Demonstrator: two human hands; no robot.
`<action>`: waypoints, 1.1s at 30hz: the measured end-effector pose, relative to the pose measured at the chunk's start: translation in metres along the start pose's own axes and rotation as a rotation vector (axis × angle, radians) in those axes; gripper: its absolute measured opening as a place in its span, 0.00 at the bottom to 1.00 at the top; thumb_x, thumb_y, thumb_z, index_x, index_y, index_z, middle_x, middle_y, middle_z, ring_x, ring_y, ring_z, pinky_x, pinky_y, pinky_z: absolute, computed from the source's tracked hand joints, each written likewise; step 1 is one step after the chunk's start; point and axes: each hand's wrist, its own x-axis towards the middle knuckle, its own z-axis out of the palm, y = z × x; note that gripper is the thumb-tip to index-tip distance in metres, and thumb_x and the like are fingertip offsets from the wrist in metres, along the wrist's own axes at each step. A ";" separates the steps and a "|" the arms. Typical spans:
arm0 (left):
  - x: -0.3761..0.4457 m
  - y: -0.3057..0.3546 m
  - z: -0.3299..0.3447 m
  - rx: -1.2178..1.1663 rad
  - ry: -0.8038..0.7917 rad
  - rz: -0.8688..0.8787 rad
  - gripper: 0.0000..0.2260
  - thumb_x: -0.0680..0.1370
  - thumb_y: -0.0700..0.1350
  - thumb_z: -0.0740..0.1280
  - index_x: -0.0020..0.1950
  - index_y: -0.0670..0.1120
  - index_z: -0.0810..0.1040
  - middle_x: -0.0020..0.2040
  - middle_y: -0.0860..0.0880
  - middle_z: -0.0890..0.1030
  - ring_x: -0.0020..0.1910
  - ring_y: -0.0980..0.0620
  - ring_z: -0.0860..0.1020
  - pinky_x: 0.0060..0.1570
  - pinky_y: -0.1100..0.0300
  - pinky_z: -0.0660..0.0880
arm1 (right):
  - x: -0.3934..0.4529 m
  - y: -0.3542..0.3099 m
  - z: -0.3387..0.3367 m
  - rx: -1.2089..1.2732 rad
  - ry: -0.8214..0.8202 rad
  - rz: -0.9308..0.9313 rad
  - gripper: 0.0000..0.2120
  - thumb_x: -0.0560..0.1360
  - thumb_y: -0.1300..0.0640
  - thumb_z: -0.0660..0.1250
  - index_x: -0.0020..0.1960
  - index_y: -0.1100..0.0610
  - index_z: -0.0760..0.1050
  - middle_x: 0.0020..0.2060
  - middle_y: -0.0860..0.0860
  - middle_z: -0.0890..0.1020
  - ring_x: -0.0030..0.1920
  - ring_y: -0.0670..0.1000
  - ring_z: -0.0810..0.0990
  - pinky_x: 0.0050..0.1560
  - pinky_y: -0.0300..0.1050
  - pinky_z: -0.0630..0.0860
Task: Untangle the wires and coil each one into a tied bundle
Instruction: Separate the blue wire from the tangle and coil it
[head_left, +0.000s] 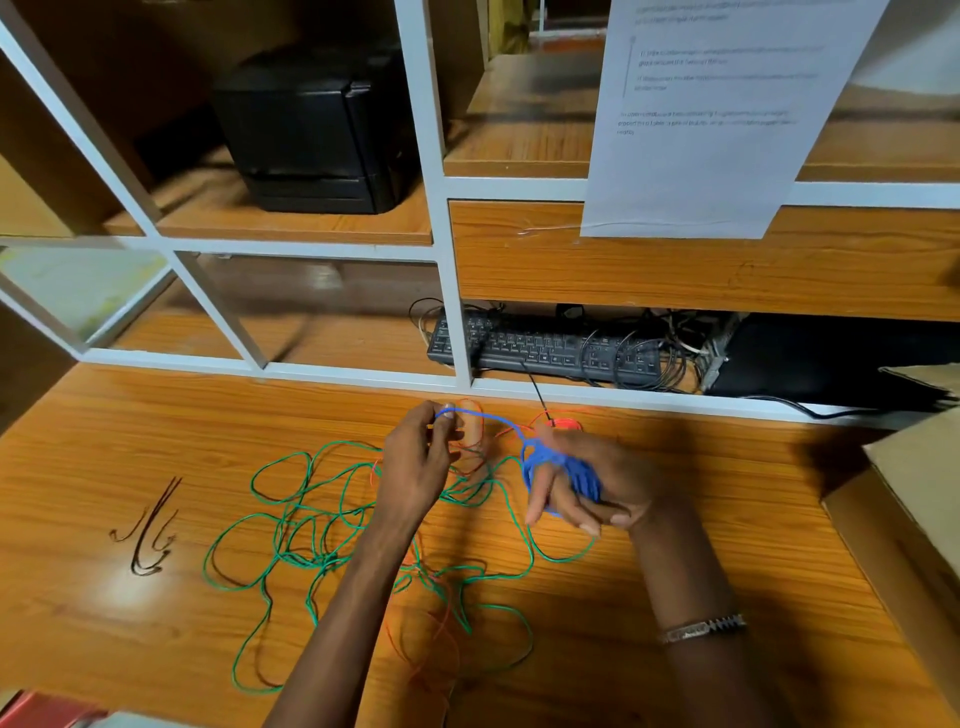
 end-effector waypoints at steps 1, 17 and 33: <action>0.000 0.000 0.002 0.023 -0.028 0.005 0.11 0.85 0.53 0.63 0.46 0.53 0.80 0.43 0.48 0.85 0.45 0.48 0.86 0.44 0.46 0.85 | 0.002 -0.001 0.000 0.123 0.038 -0.099 0.36 0.79 0.34 0.62 0.44 0.69 0.85 0.18 0.54 0.75 0.12 0.46 0.59 0.16 0.44 0.48; -0.035 0.008 0.037 0.161 -0.438 0.195 0.12 0.88 0.51 0.58 0.48 0.50 0.76 0.34 0.64 0.76 0.34 0.64 0.73 0.39 0.61 0.69 | 0.016 -0.011 -0.016 0.953 0.551 -0.809 0.26 0.86 0.50 0.57 0.76 0.68 0.64 0.57 0.58 0.84 0.57 0.51 0.84 0.55 0.42 0.81; -0.027 0.042 -0.002 0.251 -0.298 0.423 0.10 0.78 0.59 0.73 0.45 0.54 0.86 0.40 0.58 0.82 0.36 0.58 0.78 0.37 0.59 0.72 | 0.042 0.021 0.011 -0.147 0.367 0.237 0.53 0.75 0.21 0.42 0.51 0.71 0.76 0.41 0.68 0.83 0.33 0.59 0.82 0.40 0.46 0.78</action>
